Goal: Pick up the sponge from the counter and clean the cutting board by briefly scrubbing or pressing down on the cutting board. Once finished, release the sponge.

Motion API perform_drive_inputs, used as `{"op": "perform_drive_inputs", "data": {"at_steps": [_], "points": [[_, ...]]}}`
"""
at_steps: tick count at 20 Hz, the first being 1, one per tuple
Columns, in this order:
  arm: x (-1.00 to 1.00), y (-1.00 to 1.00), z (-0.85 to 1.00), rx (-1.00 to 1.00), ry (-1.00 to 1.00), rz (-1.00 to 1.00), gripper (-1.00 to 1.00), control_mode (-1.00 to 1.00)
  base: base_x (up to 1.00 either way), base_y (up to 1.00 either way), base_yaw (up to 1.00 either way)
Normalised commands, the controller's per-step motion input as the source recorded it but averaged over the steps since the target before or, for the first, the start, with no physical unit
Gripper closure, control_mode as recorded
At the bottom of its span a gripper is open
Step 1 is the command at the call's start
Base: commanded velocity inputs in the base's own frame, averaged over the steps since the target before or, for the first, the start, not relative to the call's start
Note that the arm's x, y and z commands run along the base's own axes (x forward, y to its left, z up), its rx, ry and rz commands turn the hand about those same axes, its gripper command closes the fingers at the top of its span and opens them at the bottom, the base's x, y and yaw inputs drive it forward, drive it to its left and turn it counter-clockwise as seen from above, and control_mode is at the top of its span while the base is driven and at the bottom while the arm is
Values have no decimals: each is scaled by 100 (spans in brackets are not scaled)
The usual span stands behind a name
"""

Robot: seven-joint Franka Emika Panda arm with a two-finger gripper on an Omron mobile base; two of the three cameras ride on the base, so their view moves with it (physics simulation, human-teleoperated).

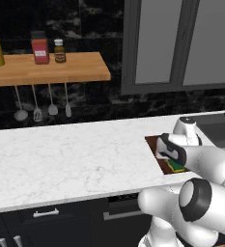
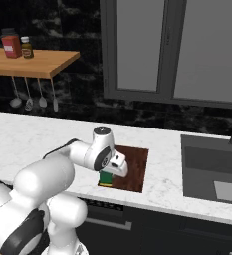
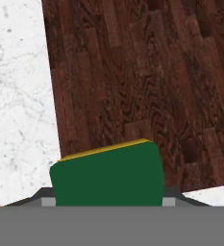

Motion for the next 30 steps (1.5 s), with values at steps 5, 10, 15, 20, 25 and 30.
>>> {"op": "perform_drive_inputs", "data": {"at_steps": [5,10,15,20,25,30], "points": [[24,-15,0,3,-1,0,100,-100,0,0,0],[2,-6,-26,0,-12,0,100,-100,0,0,0],[0,0,-52,0,-10,0,100,-100,0,0,0],[2,-1,-26,0,-8,0,100,-100,0,0,0],[21,-11,10,4,0,0,100,-100,0,0,0],[28,-10,14,4,0,0,100,-100,0,0,0]]}}
